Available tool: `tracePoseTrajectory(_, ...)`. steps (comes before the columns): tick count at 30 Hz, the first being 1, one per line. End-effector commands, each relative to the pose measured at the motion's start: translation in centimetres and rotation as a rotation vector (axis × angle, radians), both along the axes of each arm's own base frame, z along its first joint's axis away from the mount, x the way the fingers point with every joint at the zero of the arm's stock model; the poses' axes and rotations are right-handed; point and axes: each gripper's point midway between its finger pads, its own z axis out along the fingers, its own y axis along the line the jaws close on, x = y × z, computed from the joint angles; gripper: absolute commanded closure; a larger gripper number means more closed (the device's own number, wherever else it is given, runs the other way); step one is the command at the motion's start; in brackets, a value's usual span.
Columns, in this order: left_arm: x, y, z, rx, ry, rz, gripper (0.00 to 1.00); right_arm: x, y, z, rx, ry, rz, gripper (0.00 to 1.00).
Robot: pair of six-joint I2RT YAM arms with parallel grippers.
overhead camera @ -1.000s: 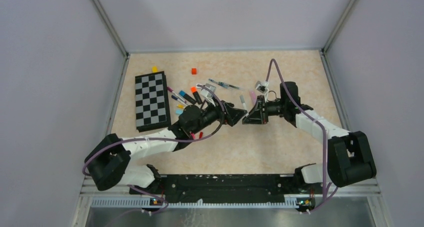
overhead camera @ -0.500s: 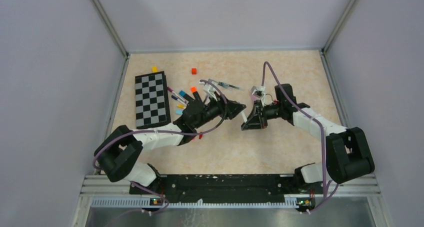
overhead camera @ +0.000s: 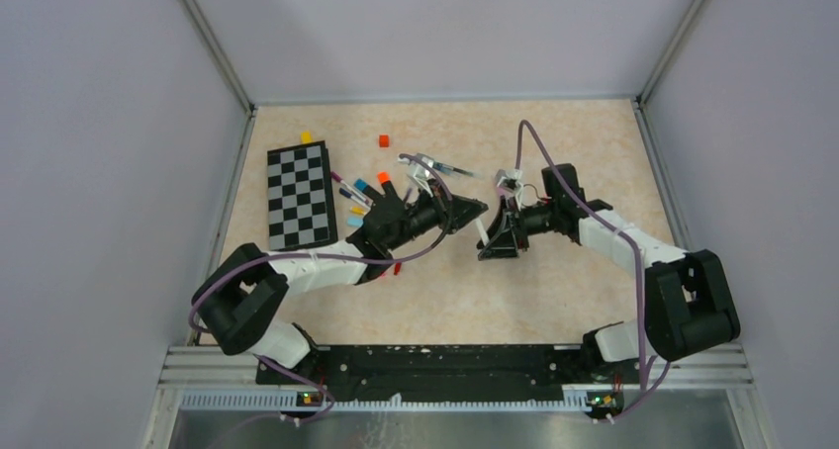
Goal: Open the pen caps
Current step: Open the pen cap from the pen.
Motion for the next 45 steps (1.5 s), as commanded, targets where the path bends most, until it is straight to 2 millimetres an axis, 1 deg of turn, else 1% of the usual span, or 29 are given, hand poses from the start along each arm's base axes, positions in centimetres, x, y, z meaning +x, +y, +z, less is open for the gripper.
tracePoseTrajectory(1,-0.2,-0.7,1.3,-0.046,-0.032,-0.041,1.00,0.9,0.7,2.6,0.034,-0.096,0.037,0.48)
tracePoseTrajectory(2,-0.3,-0.6,0.9,-0.043,-0.019,-0.044,1.00,0.9,0.6,2.9,0.036,-0.106,0.036,0.45)
tracePoseTrajectory(5,-0.6,-0.6,0.1,-0.049,0.002,-0.051,1.00,1.0,0.4,3.5,0.048,-0.113,0.017,0.41)
tracePoseTrajectory(8,-0.6,-0.7,-0.2,-0.056,0.012,-0.059,1.00,1.5,0.2,3.8,0.053,-0.112,-0.006,0.41)
tracePoseTrajectory(11,-0.6,-1.0,0.0,-0.062,0.011,-0.065,1.00,1.9,0.2,3.5,0.041,-0.101,-0.031,0.46)
tracePoseTrajectory(13,-0.5,-1.0,0.2,-0.062,0.007,-0.064,1.00,2.1,0.3,3.3,0.036,-0.090,-0.037,0.56)
tracePoseTrajectory(14,-0.5,-1.0,0.3,-0.065,0.002,-0.061,1.00,2.1,0.3,3.3,0.036,-0.086,-0.036,0.66)
tracePoseTrajectory(15,-0.4,-0.9,0.5,-0.066,-0.006,-0.054,1.00,2.1,0.3,3.3,0.037,-0.080,-0.033,0.88)
tracePoseTrajectory(16,-0.2,-0.7,0.8,-0.070,-0.015,-0.040,1.00,2.1,0.3,3.2,0.036,-0.074,-0.034,1.00)
tracePoseTrajectory(17,0.2,-0.4,1.2,-0.075,-0.029,-0.019,1.00,2.0,0.3,3.1,0.034,-0.067,-0.031,1.00)
tracePoseTrajectory(19,1.4,0.8,3.0,-0.099,-0.072,0.040,1.00,1.6,0.3,2.9,0.042,-0.049,-0.013,1.00)
tracePoseTrajectory(21,3.5,2.7,5.6,-0.132,-0.123,0.104,1.00,1.2,0.4,2.7,0.053,-0.028,0.009,1.00)
tracePoseTrajectory(26,8.9,9.1,13.1,-0.230,-0.244,0.294,1.00,0.2,0.9,1.5,0.048,0.027,0.058,1.00)
tracePoseTrajectory(28,10.1,10.9,15.8,-0.263,-0.287,0.349,1.00,-0.1,1.2,1.2,0.043,0.035,0.075,1.00)
tracePoseTrajectory(30,10.5,12.0,17.9,-0.278,-0.326,0.388,1.00,-0.2,1.3,0.9,0.035,0.037,0.084,1.00)
tracePoseTrajectory(32,10.5,12.4,18.9,-0.274,-0.355,0.400,1.00,-0.3,1.4,0.6,0.027,0.040,0.089,1.00)
tracePoseTrajectory(33,10.3,12.5,19.1,-0.274,-0.362,0.395,1.00,-0.3,1.4,0.6,0.022,0.033,0.090,1.00)
tracePoseTrajectory(35,9.6,12.3,19.1,-0.265,-0.369,0.368,1.00,0.2,1.3,0.4,-0.009,-0.018,0.083,1.00)
tracePoseTrajectory(38,8.2,12.0,17.2,-0.220,-0.342,0.316,1.00,1.1,0.4,-0.3,-0.105,-0.117,0.059,1.00)
tracePoseTrajectory(39,7.6,12.0,16.1,-0.197,-0.324,0.303,1.00,1.3,0.0,-0.5,-0.140,-0.153,0.051,1.00)
tracePoseTrajectory(43,5.6,12.8,10.5,-0.086,-0.207,0.285,1.00,2.6,-1.8,-0.6,-0.200,-0.231,-0.013,1.00)
tracePoseTrajectory(45,4.3,13.3,7.9,-0.034,-0.156,0.273,1.00,3.9,-3.2,-0.5,-0.230,-0.257,-0.070,1.00)
